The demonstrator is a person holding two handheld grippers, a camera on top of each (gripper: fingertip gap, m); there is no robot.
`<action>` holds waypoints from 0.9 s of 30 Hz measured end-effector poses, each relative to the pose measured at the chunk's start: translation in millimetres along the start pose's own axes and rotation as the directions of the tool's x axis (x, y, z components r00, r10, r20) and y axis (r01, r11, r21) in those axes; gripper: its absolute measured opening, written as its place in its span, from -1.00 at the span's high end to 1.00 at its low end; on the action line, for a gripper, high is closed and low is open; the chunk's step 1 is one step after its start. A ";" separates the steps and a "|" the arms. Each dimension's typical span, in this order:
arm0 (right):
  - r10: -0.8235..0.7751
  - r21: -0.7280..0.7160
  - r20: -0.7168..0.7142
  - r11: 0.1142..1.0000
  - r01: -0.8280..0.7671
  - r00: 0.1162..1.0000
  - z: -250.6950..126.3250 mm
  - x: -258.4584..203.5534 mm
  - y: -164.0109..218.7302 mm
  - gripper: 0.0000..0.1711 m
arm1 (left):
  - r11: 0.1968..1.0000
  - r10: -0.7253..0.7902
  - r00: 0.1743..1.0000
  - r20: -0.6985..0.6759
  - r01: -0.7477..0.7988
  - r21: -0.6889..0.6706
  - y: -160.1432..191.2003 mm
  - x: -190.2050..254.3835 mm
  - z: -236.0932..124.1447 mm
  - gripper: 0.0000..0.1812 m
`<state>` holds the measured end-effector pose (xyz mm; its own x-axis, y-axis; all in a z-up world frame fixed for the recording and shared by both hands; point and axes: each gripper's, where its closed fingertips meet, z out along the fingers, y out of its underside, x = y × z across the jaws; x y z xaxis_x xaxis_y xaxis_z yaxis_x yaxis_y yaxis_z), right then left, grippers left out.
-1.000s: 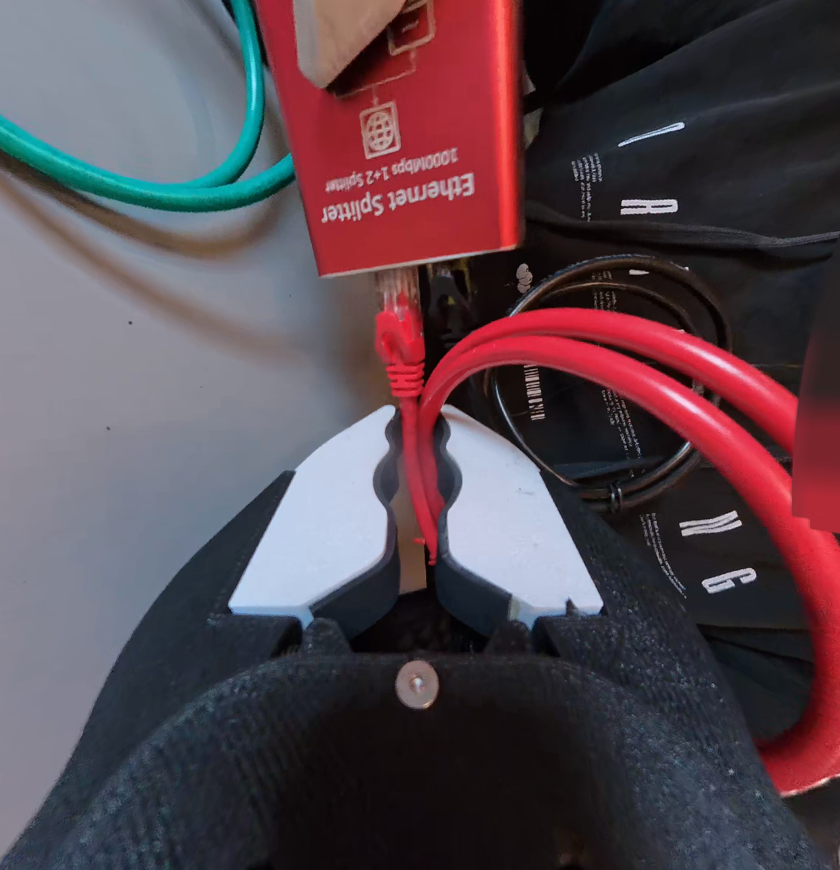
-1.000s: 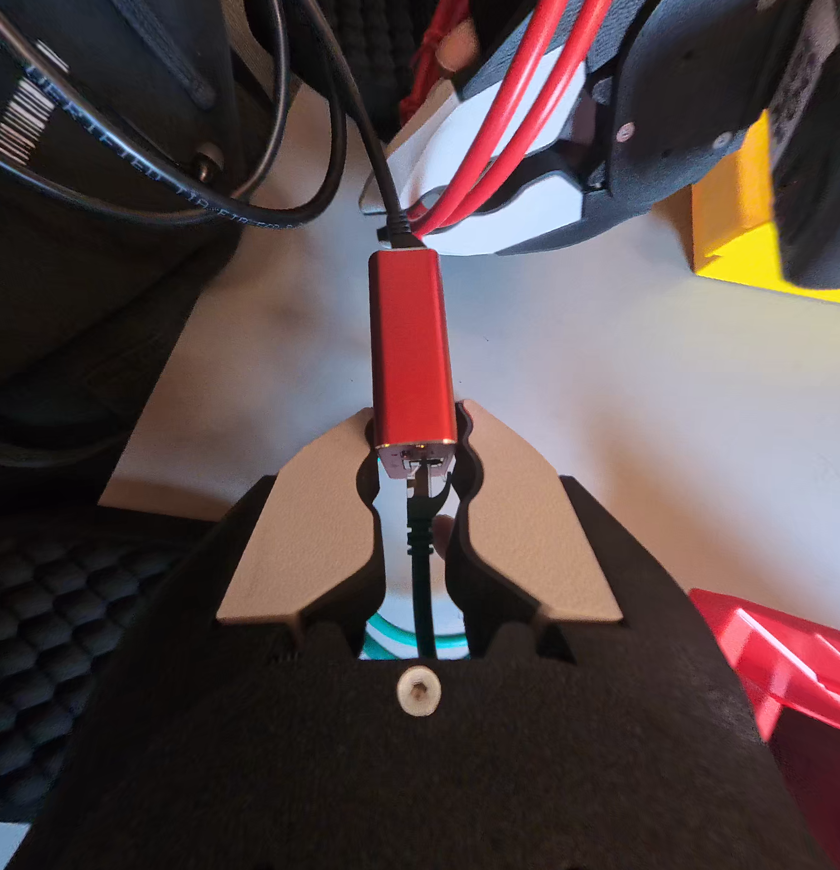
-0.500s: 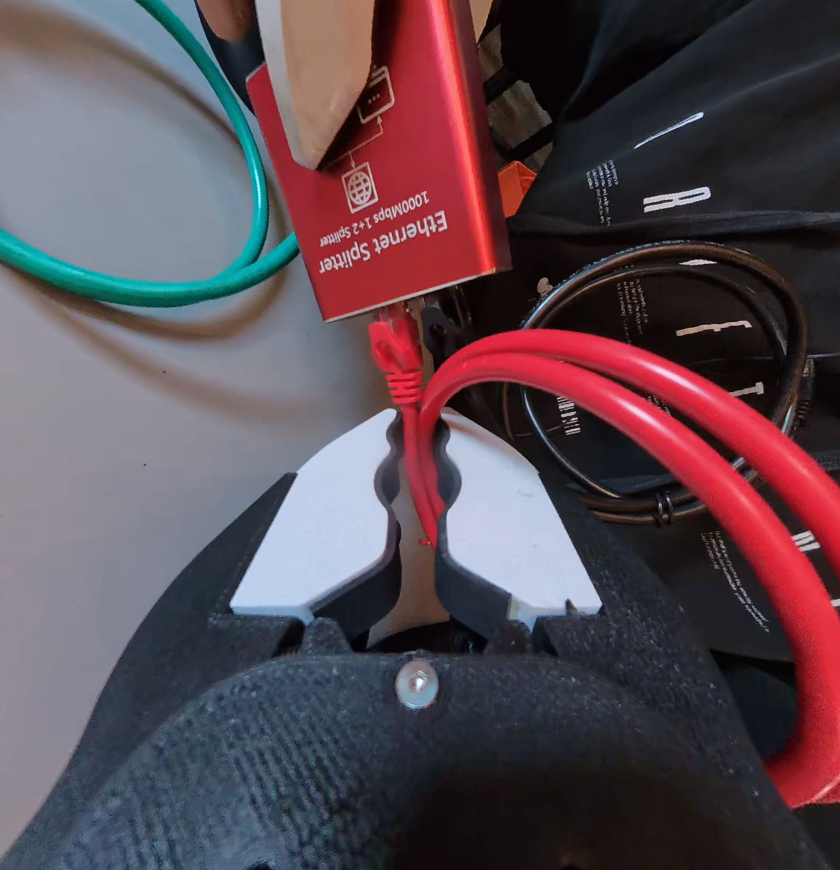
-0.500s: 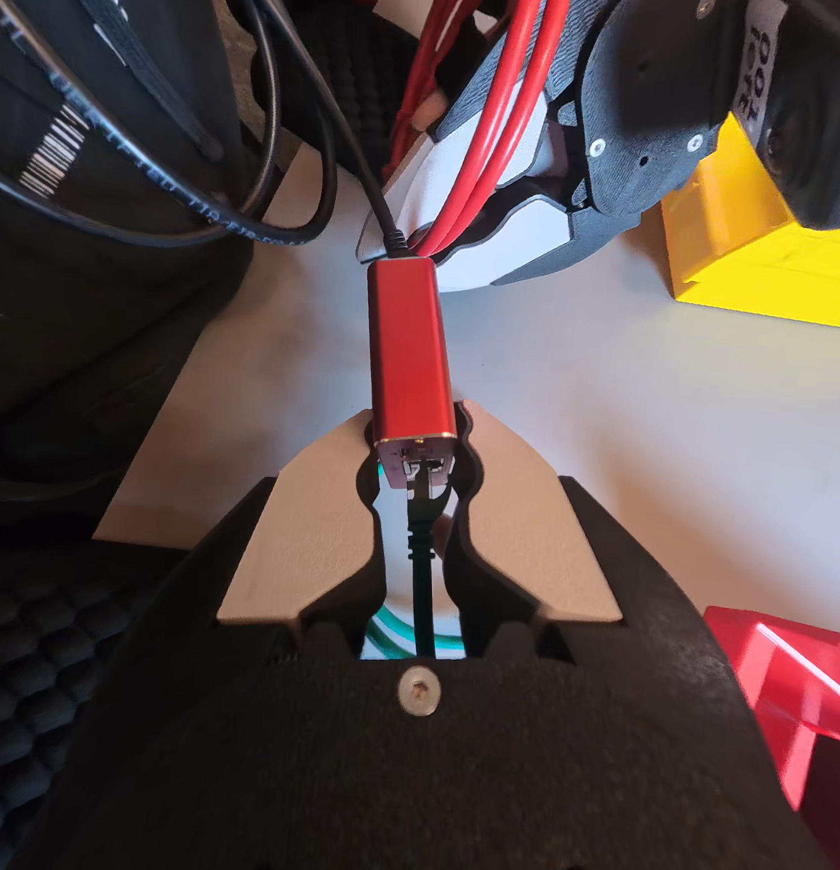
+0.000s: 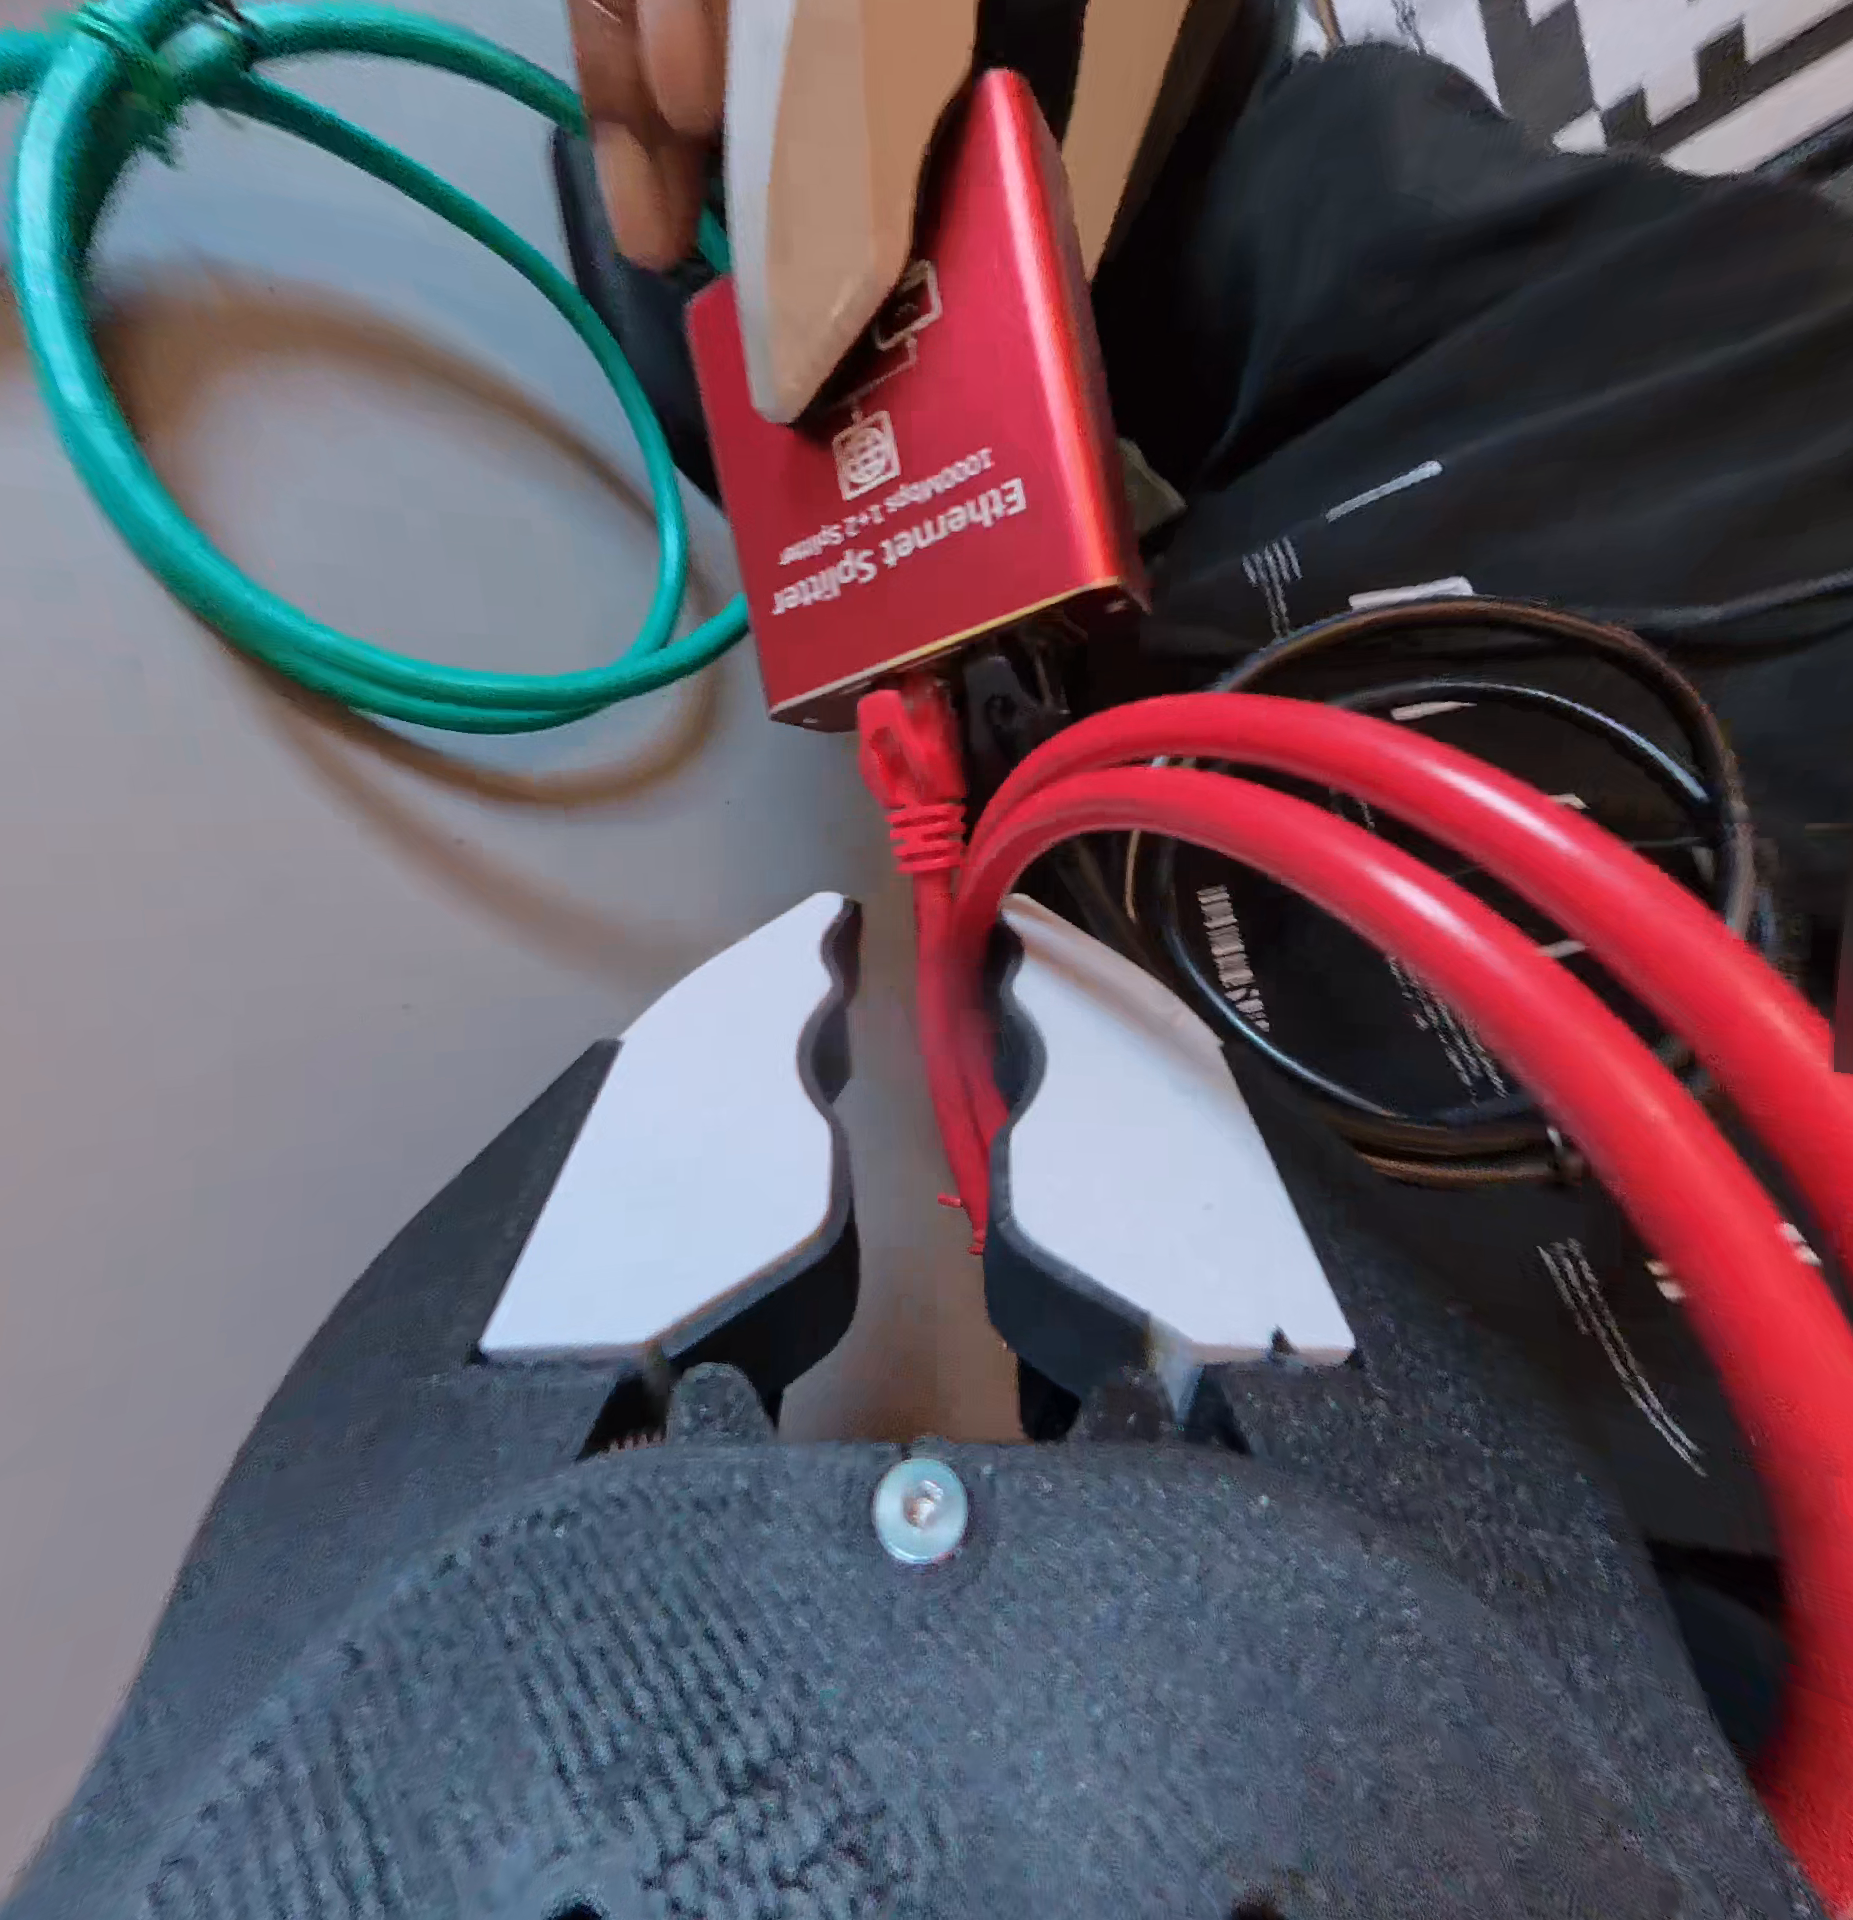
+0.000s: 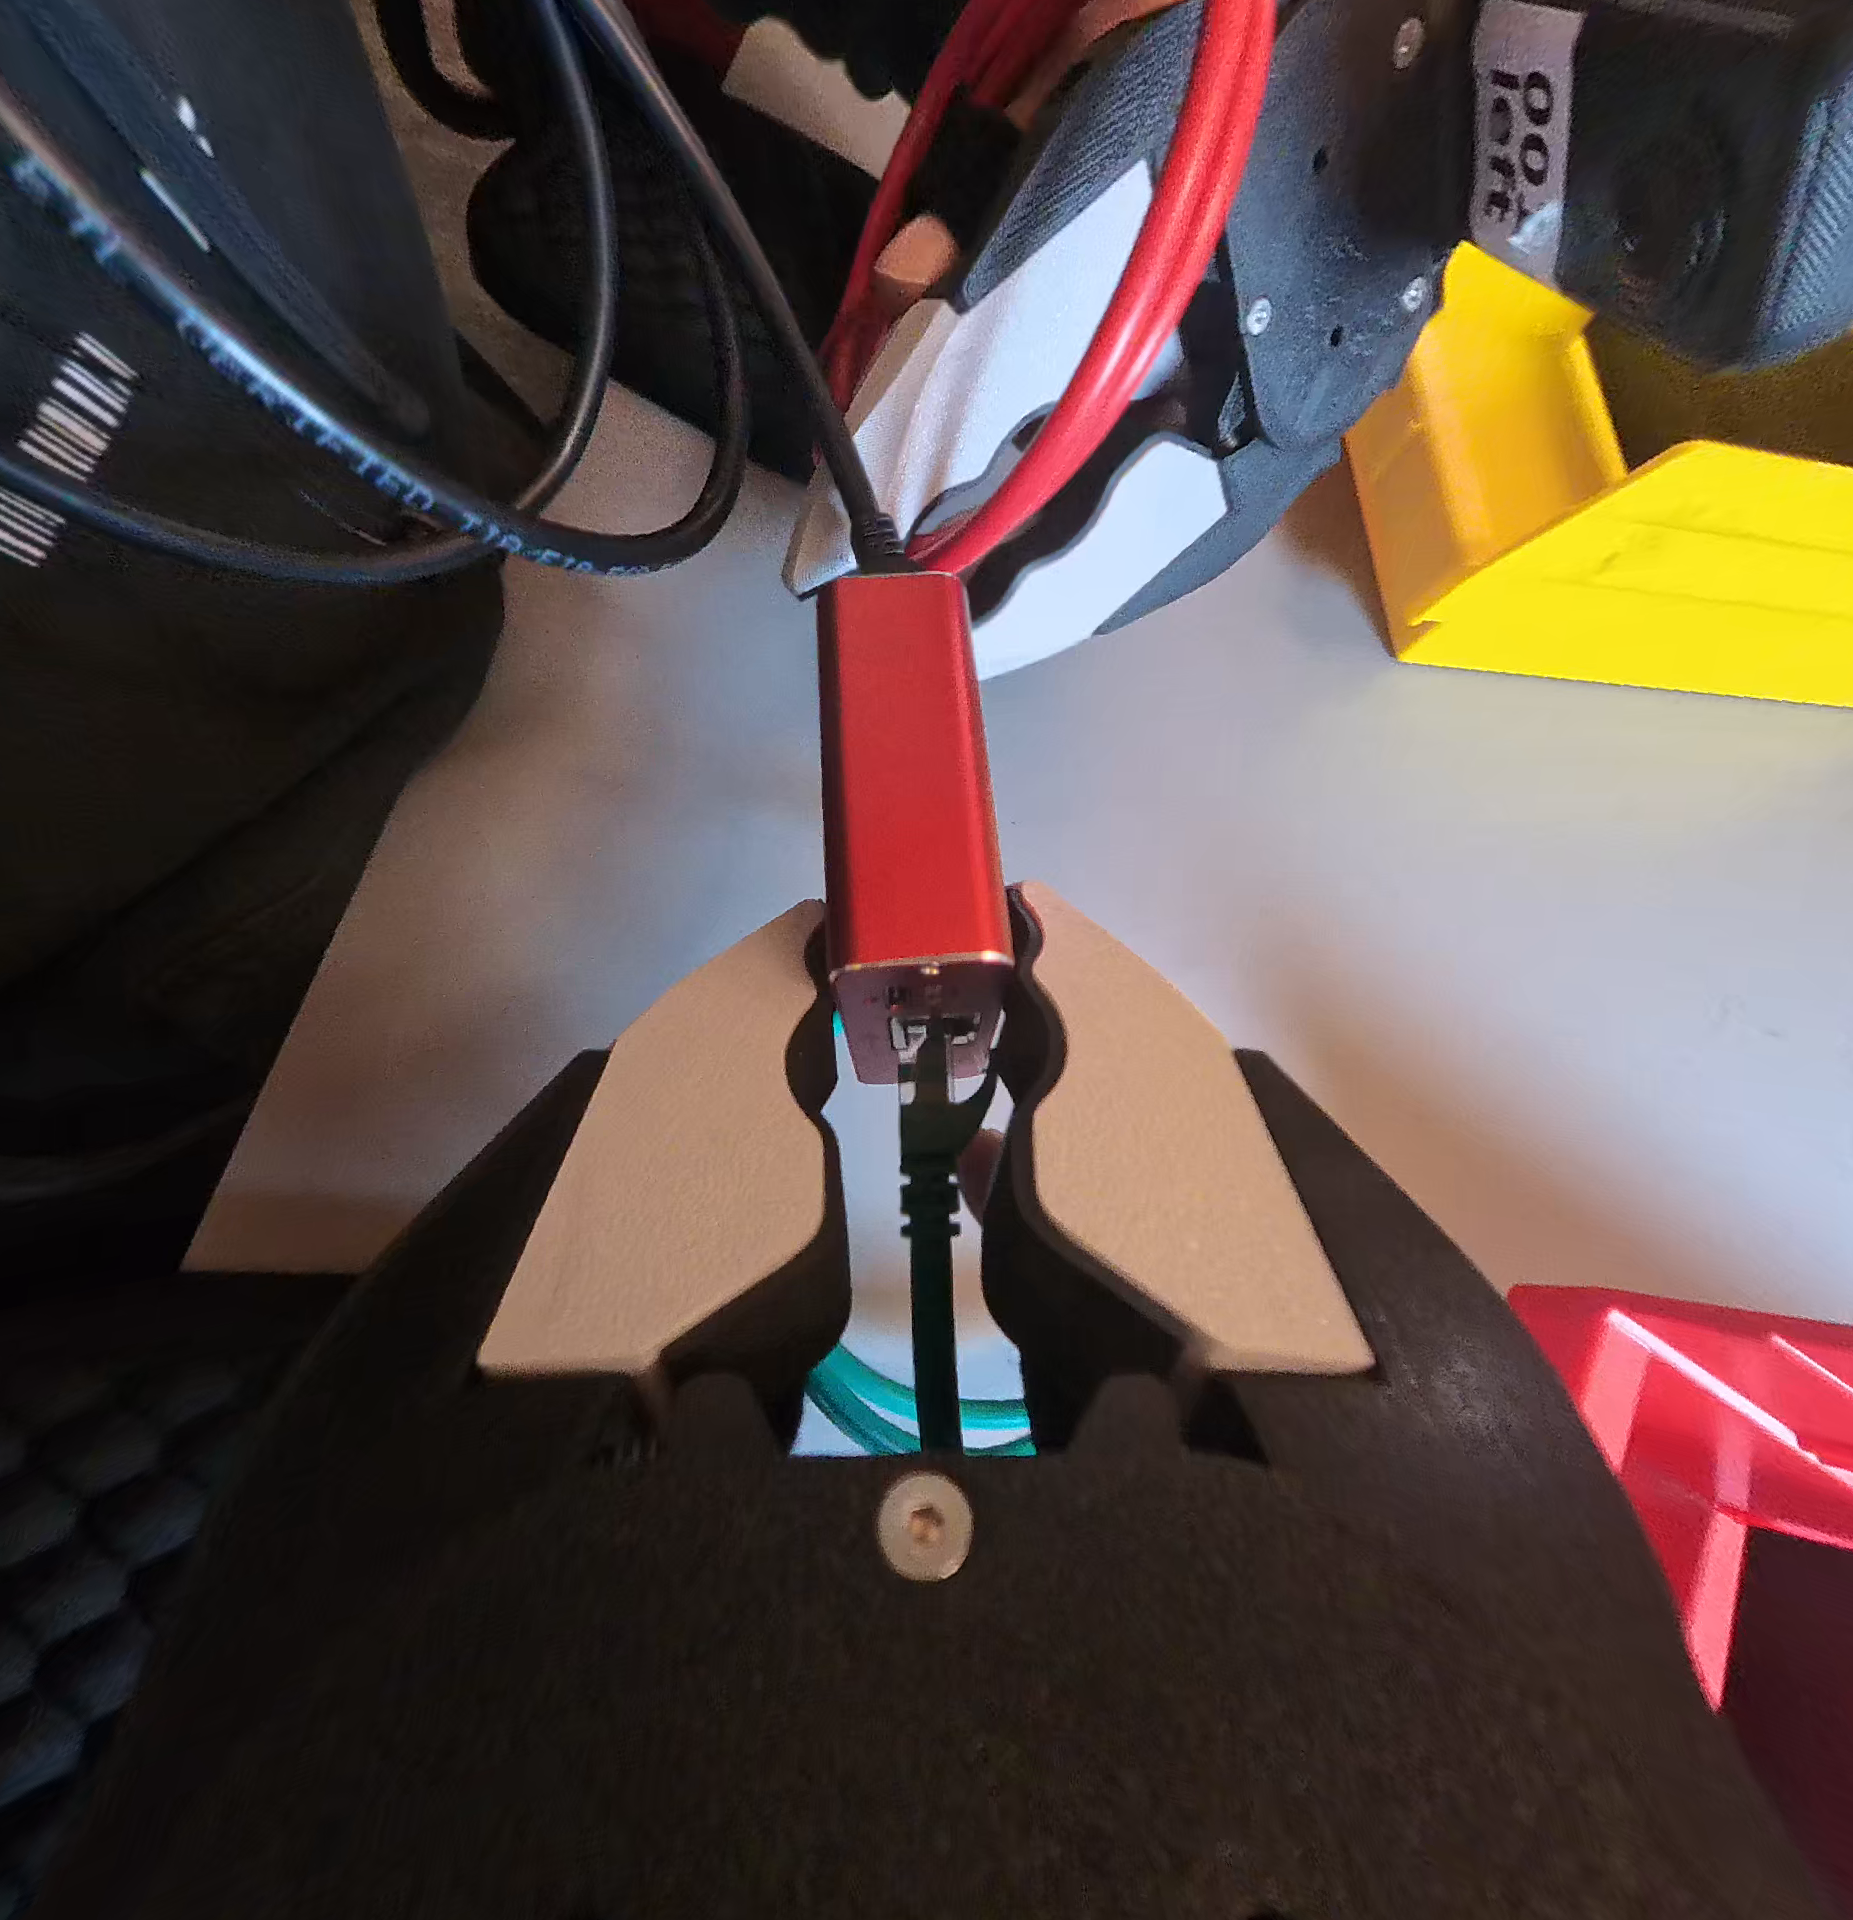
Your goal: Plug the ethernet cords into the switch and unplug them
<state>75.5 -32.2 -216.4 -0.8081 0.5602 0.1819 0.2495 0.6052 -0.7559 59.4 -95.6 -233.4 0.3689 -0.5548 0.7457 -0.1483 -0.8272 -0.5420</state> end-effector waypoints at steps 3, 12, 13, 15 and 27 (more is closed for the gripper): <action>-0.003 0.003 -0.038 1.000 0.003 0.999 -1.0 2.4 2.2 0.68 | 0.996 0.015 0.998 0.065 -0.021 0.092 -3.3 -9.7 -10.1 0.62; 0.037 0.093 -0.128 0.995 -0.025 0.991 -19.3 6.8 0.0 0.68 | 0.823 0.057 0.910 0.410 -0.275 0.497 -31.7 -29.4 -94.1 0.60; 0.041 0.105 -0.145 0.994 -0.026 0.989 -21.8 7.8 0.6 0.68 | 0.770 0.038 0.911 0.410 -0.289 0.569 -34.8 -26.2 -110.2 0.62; 0.053 0.135 -0.183 0.990 -0.028 0.982 -27.7 10.6 1.5 0.68 | 0.662 -0.021 0.934 0.358 -0.255 0.705 -37.2 -19.1 -142.7 0.62; 0.273 0.584 -0.226 0.806 -0.094 0.935 -60.0 38.1 -53.1 0.68 | 0.648 0.241 0.775 0.584 -0.576 0.498 -52.9 9.7 -90.8 0.61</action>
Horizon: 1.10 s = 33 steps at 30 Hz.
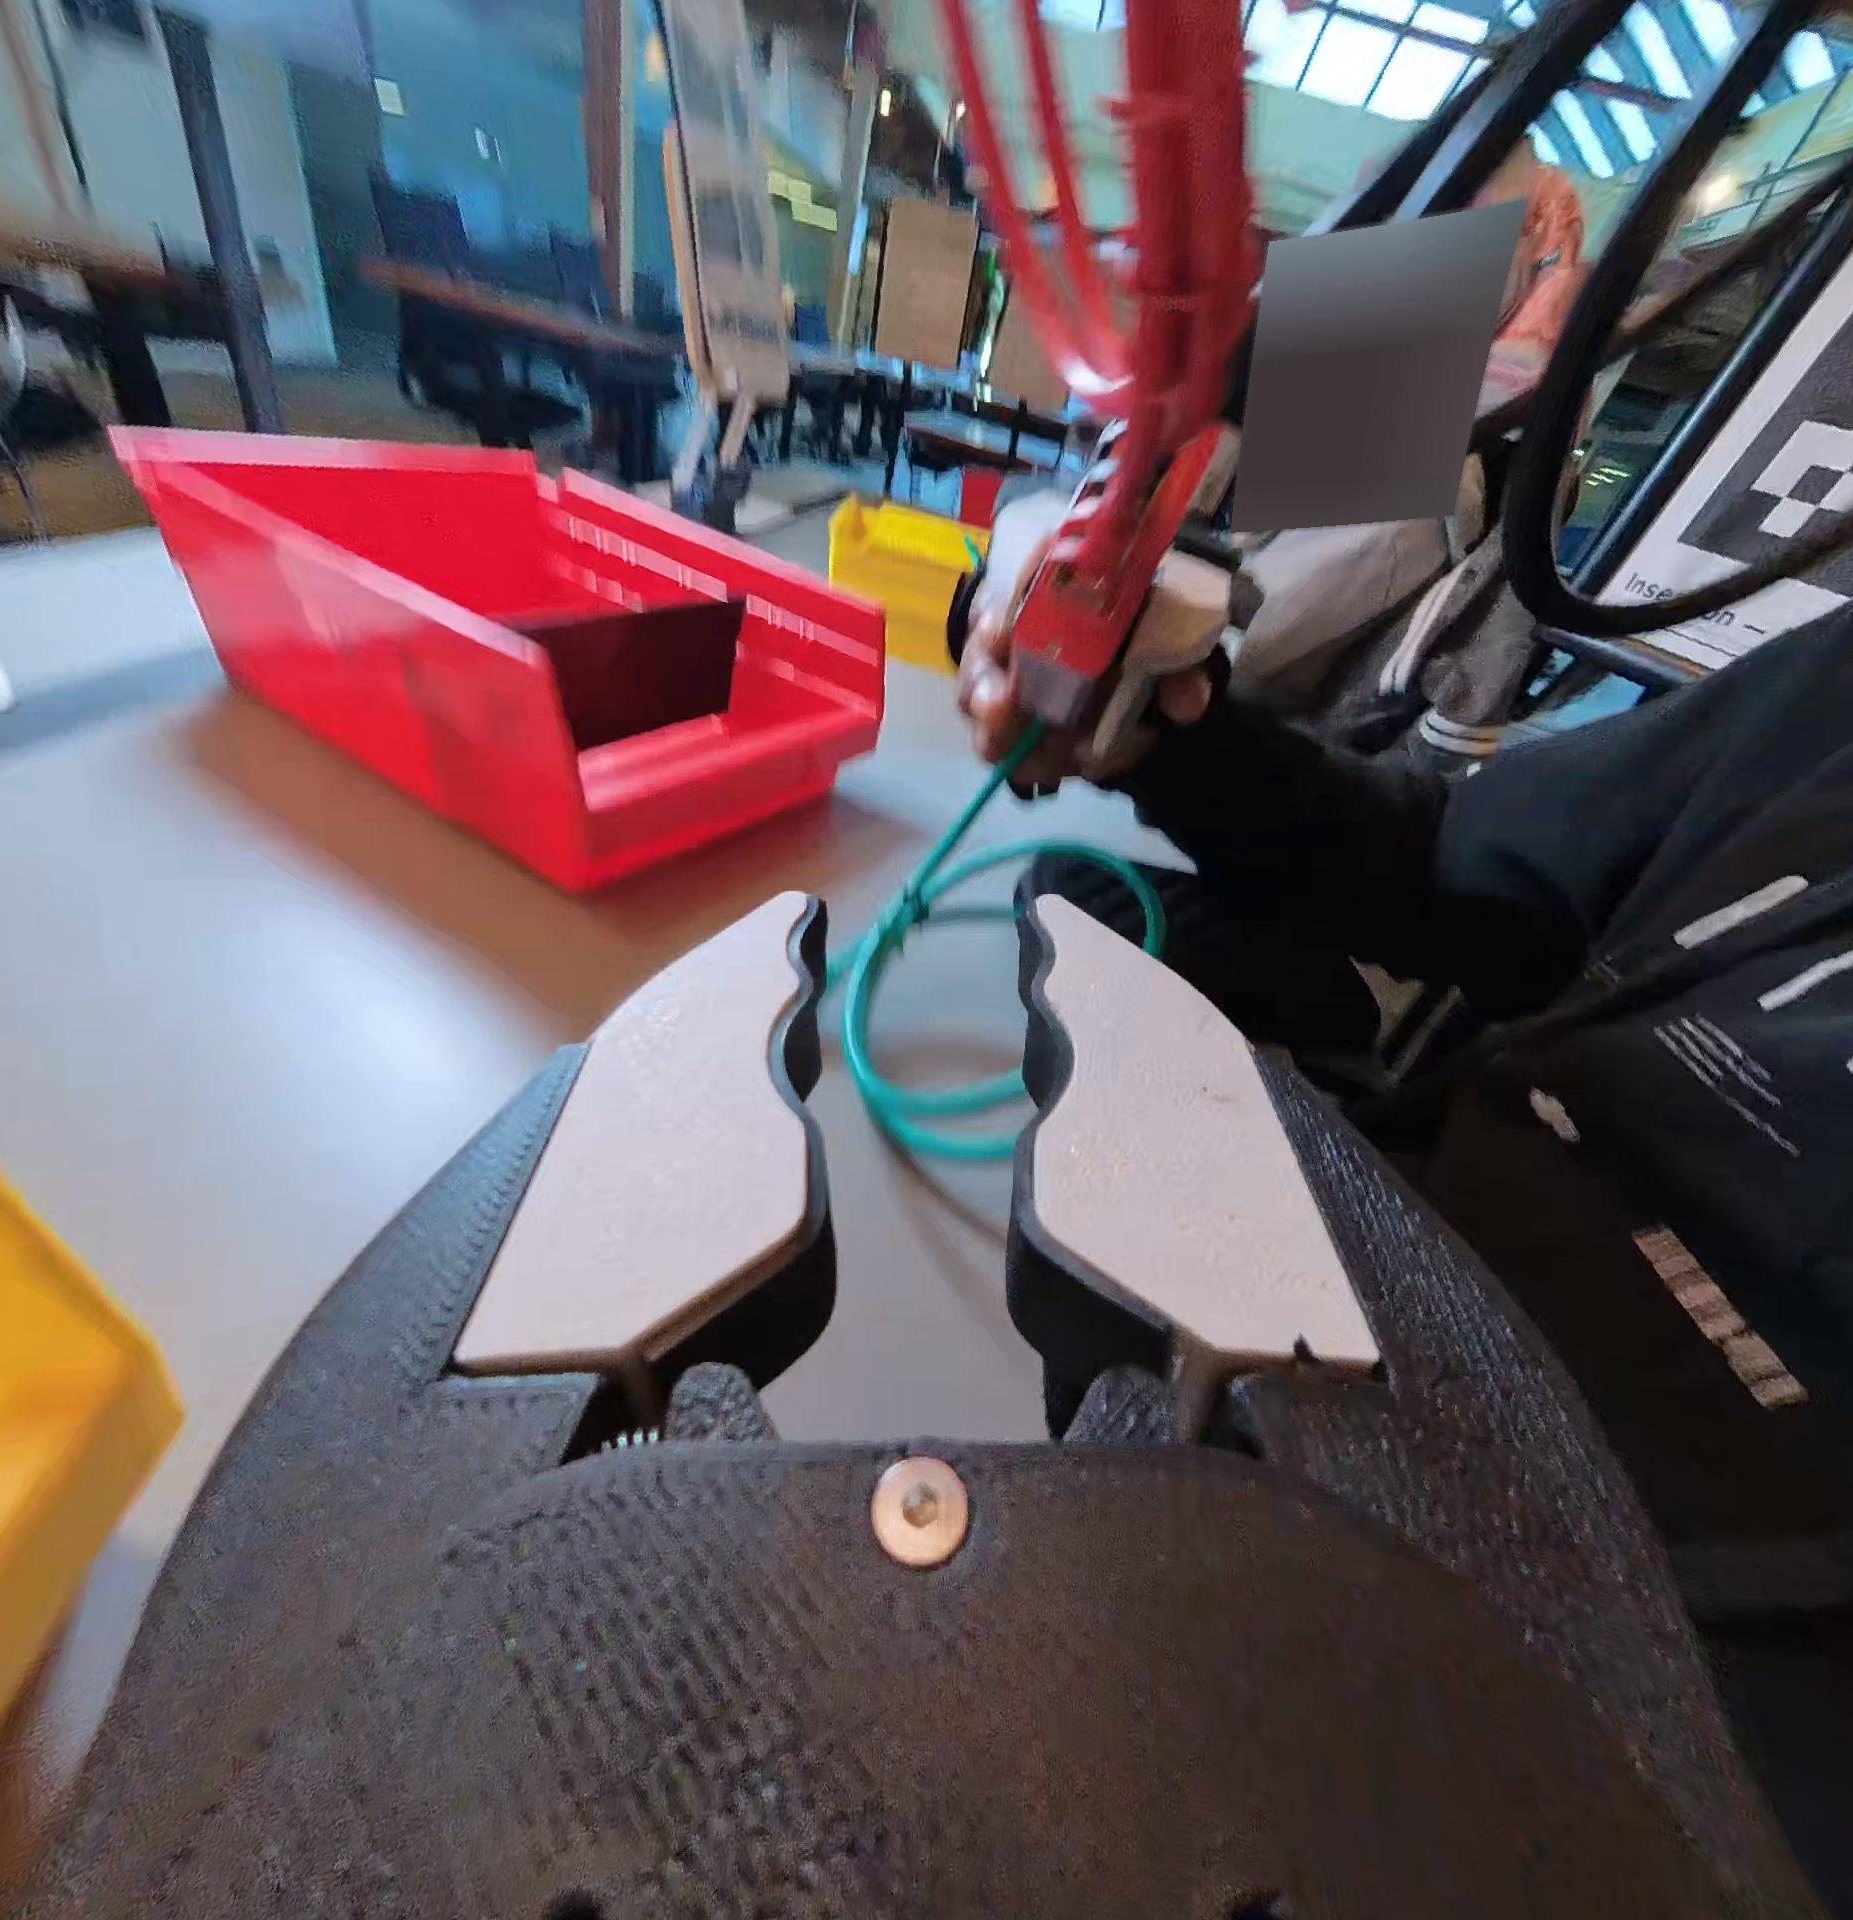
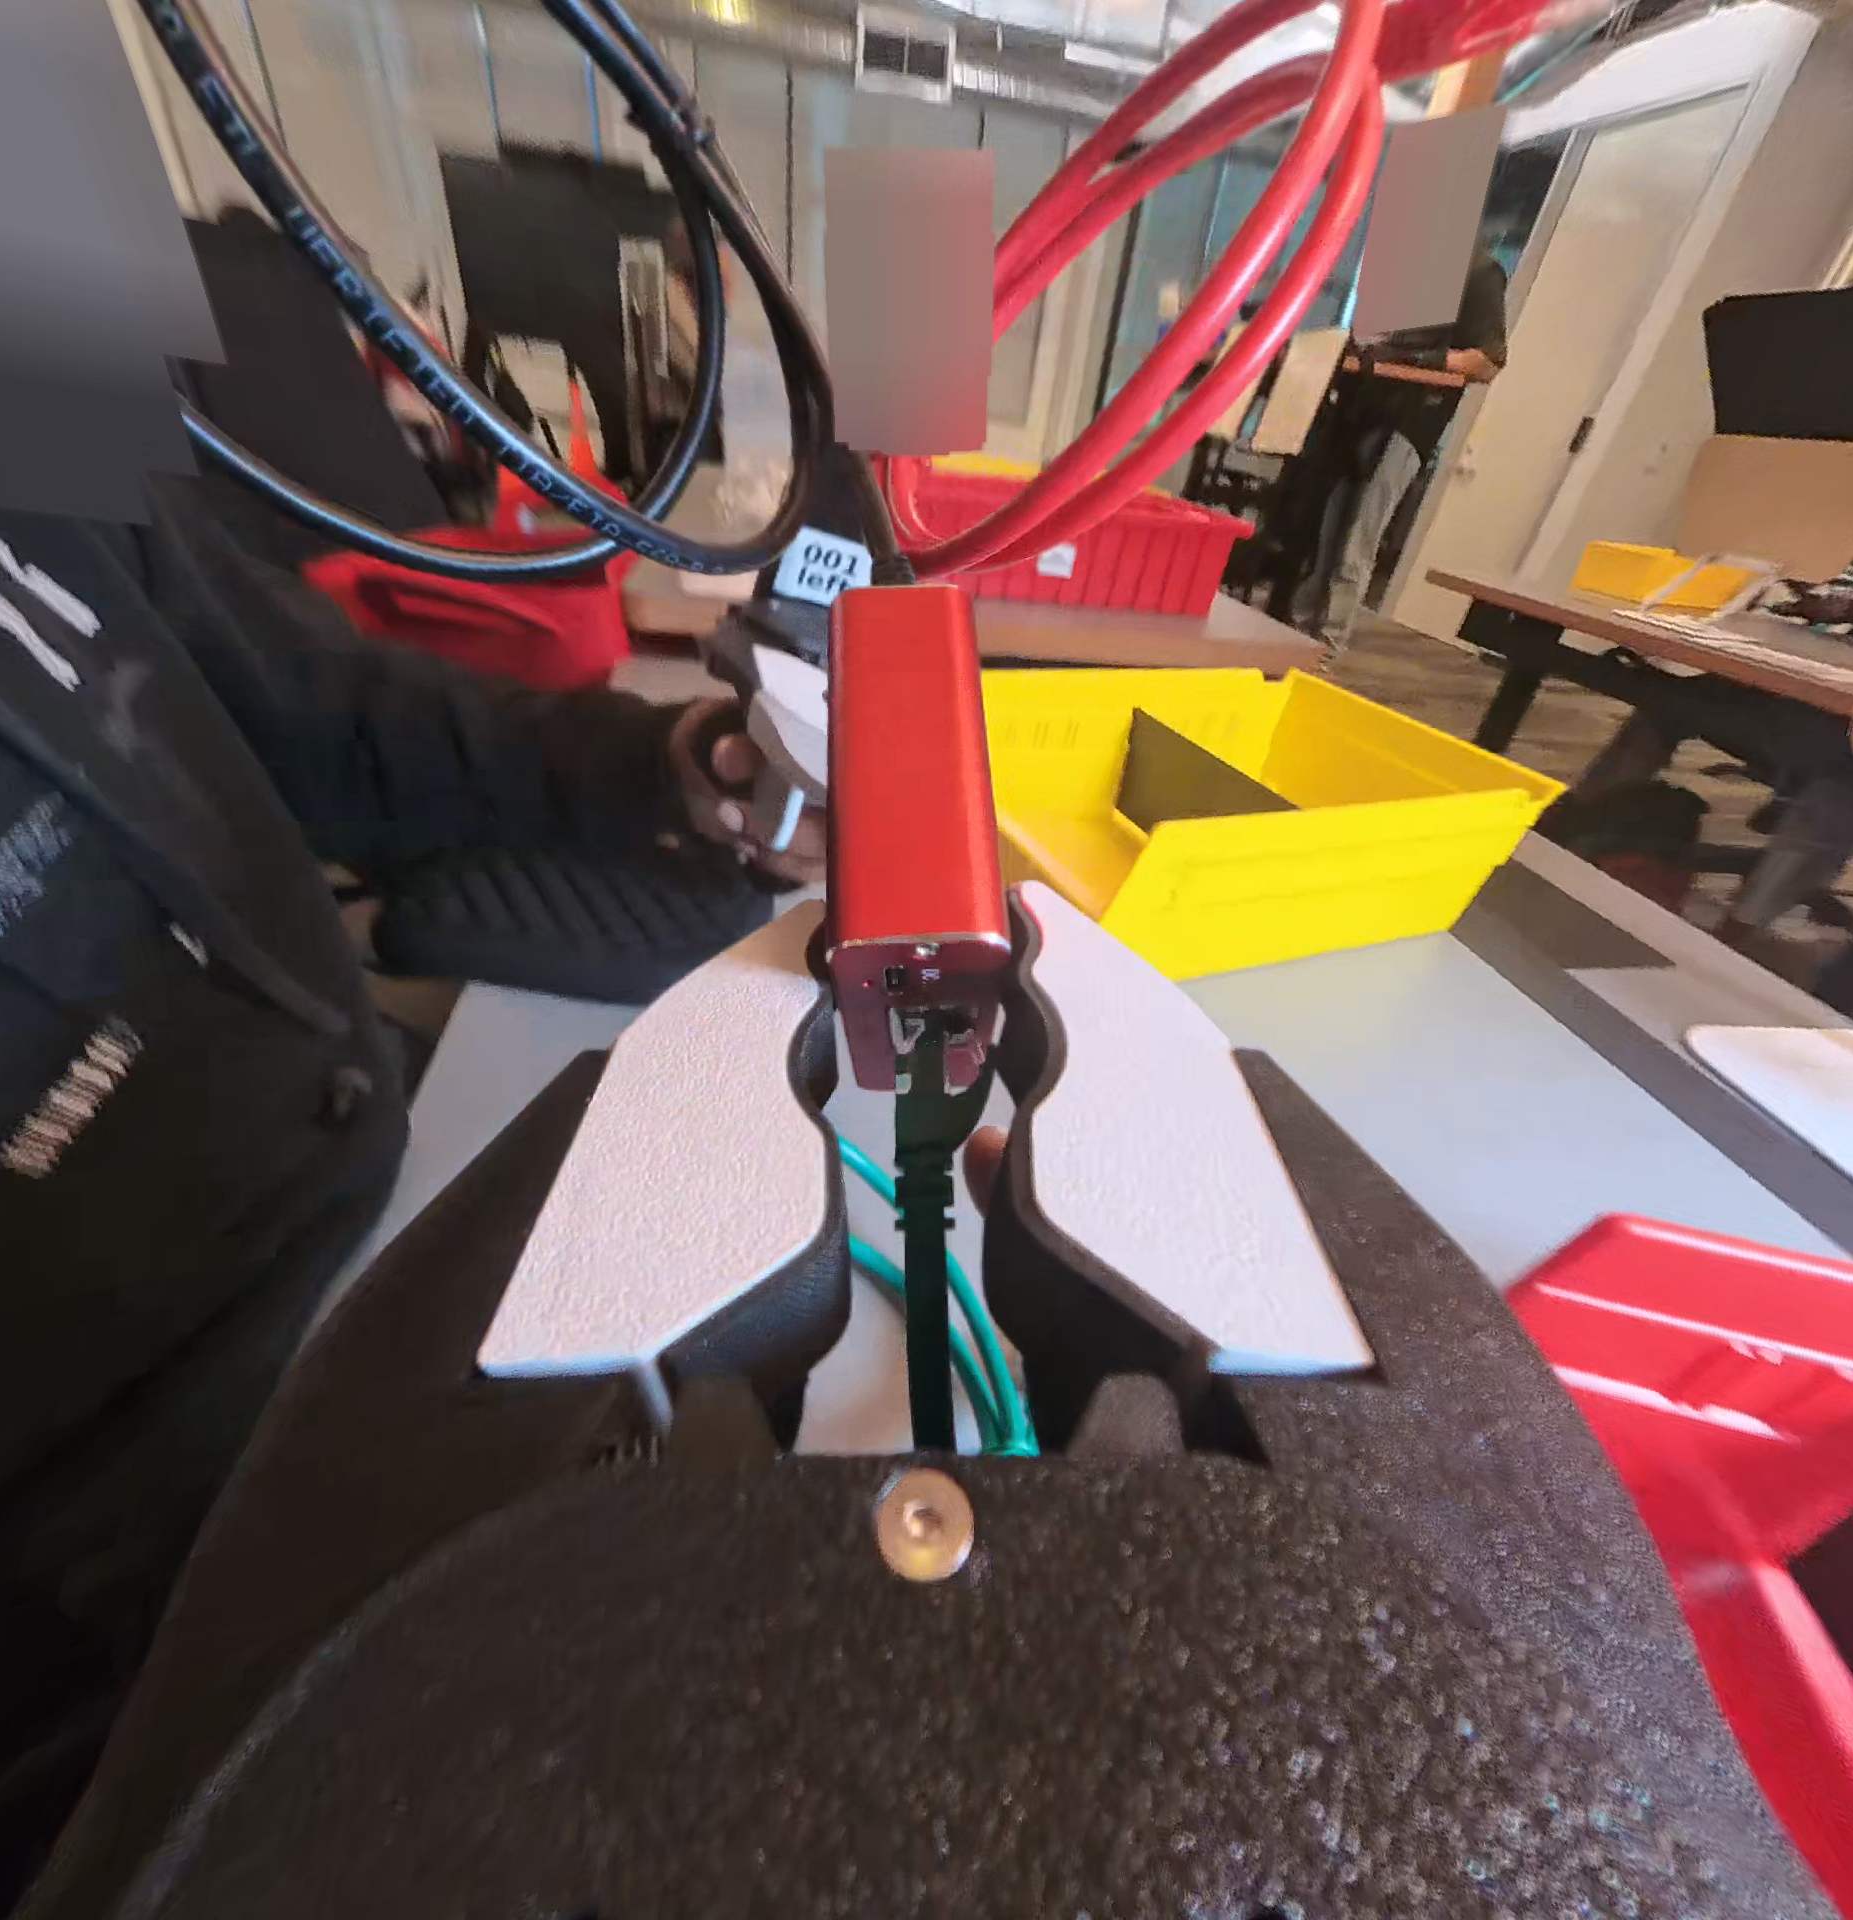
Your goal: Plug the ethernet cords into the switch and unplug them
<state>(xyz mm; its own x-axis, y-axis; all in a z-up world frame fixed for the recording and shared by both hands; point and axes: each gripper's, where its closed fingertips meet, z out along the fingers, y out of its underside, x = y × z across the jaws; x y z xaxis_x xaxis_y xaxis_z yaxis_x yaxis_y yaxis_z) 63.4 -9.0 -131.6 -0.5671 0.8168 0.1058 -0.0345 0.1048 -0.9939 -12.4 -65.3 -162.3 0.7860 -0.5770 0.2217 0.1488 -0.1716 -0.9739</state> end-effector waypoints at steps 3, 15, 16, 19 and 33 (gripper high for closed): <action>0.112 0.062 0.032 0.992 -0.114 0.993 12.2 1.9 -6.1 0.68 | 0.988 0.088 0.996 0.029 -0.091 0.126 -36.8 8.4 12.2 0.64; 0.204 -0.049 0.028 0.978 -0.202 0.979 31.6 -2.9 25.7 0.69 | 0.984 0.042 0.996 -0.083 -0.027 0.178 -39.8 15.5 34.1 0.89; 0.209 -0.053 0.026 0.977 -0.208 0.977 33.0 -3.2 26.7 0.69 | 0.984 0.048 0.996 -0.074 -0.034 0.176 -39.8 15.2 33.6 0.89; 0.217 -0.075 0.023 0.974 -0.215 0.976 34.5 -4.0 31.1 0.69 | 0.986 0.036 0.997 -0.067 -0.024 0.164 -34.9 13.4 32.9 0.89; -0.489 -0.351 -0.509 0.869 0.348 0.708 27.6 53.6 30.6 0.69 | 0.933 -0.331 0.939 -0.088 0.340 0.116 -2.9 3.6 53.5 0.49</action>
<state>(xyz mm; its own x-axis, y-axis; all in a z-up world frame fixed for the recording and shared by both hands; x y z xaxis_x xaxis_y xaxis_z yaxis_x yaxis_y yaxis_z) 9.3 22.3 -157.3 0.0341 0.8161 0.5770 0.0615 0.5745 -0.8162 22.0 -24.1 -161.3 0.6363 -0.5554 0.5354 0.4758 -0.2637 -0.8391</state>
